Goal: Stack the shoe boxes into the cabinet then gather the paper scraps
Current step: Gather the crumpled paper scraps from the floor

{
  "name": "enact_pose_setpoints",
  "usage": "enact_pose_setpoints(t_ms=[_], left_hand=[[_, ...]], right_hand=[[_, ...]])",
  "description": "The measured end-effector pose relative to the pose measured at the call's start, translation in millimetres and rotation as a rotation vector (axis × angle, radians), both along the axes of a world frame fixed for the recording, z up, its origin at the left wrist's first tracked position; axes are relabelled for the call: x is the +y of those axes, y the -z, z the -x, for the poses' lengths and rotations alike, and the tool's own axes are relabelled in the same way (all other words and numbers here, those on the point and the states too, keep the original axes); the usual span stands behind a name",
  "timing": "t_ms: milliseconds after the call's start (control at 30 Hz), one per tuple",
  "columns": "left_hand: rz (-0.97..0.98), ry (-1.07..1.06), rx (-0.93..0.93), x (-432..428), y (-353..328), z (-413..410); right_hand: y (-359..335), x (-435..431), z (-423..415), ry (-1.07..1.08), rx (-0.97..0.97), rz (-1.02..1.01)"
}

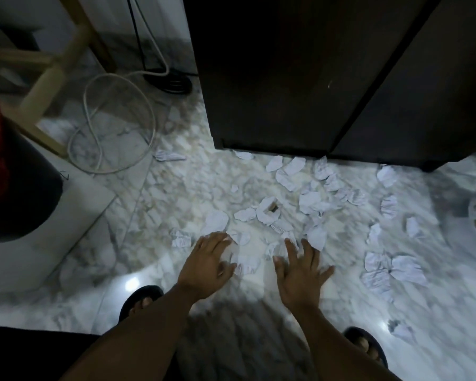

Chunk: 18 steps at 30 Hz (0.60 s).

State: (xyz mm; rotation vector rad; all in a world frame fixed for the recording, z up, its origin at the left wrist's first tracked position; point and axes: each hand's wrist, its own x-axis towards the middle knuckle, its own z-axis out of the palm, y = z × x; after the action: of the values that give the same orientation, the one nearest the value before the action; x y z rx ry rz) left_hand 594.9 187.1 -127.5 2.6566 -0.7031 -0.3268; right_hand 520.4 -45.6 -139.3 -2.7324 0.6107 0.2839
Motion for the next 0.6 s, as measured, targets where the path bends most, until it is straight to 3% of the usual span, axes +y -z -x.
enact_pose_setpoints(t_ms=[100,200,267,400,600], left_hand=[[-0.024,-0.213,-0.145,5,6,0],[-0.098,-0.428,0.010,6,20,1],[-0.081,-0.375,0.086,-1,31,-6],[-0.021,-0.190,0.042,-27,30,-34],[0.005,-0.354,-0.157,-8,19,-121]], right_hand=[[-2,-9,-9,0.097,-0.219,0.025],[-2,-31,-19,0.279,-0.284,-0.050],[0,-44,-27,0.219,-0.228,-0.120],[4,-43,-46,-0.049,-0.180,-0.130],[11,-47,-63,-0.094,-0.192,-0.047]])
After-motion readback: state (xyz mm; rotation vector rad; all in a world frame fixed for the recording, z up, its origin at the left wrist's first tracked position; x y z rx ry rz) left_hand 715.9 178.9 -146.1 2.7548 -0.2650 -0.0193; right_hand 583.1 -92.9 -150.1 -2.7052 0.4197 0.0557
